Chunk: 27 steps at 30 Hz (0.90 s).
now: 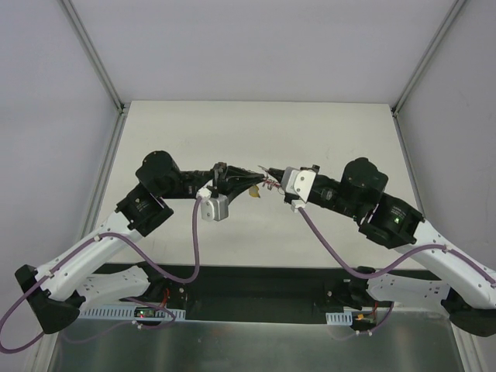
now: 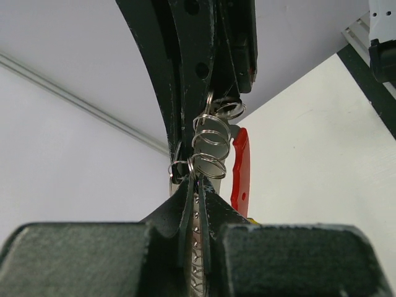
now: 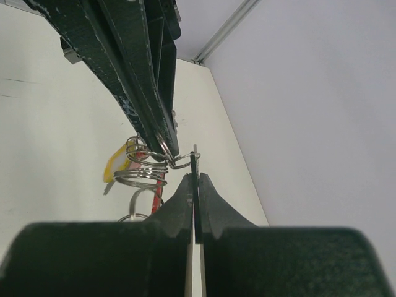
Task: Remove the keys from the keyring
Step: Adjust the key on the keyring.
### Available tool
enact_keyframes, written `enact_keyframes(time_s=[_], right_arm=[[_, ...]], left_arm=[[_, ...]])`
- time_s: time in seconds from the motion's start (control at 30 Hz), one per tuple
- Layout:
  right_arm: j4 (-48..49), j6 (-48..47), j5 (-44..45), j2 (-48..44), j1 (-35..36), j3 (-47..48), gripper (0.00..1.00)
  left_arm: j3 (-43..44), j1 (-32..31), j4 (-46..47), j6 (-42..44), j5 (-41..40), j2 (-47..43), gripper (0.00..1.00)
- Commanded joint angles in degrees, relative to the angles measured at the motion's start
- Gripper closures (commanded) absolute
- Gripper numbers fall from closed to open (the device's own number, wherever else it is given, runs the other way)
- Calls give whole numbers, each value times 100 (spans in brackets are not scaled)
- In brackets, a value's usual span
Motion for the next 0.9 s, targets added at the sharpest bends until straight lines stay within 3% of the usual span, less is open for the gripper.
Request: enact_keyframes(time_s=[0.0,0.57,0.77,0.87], right_arm=[[684,-158,241,-78,-28,2,99],[736,-175,136,9,-28,-200,99],[973,-535,496,273,-28,-33,99],[1149,-667,637,475,-80,99,99]], left_arm=[[4,-30,53,-577,362,-200,100],[-348,-30,598,-121,-200,-394,100],[353,40,239,205,-430,9,100],[626,251,203,-390,-263,282,100]])
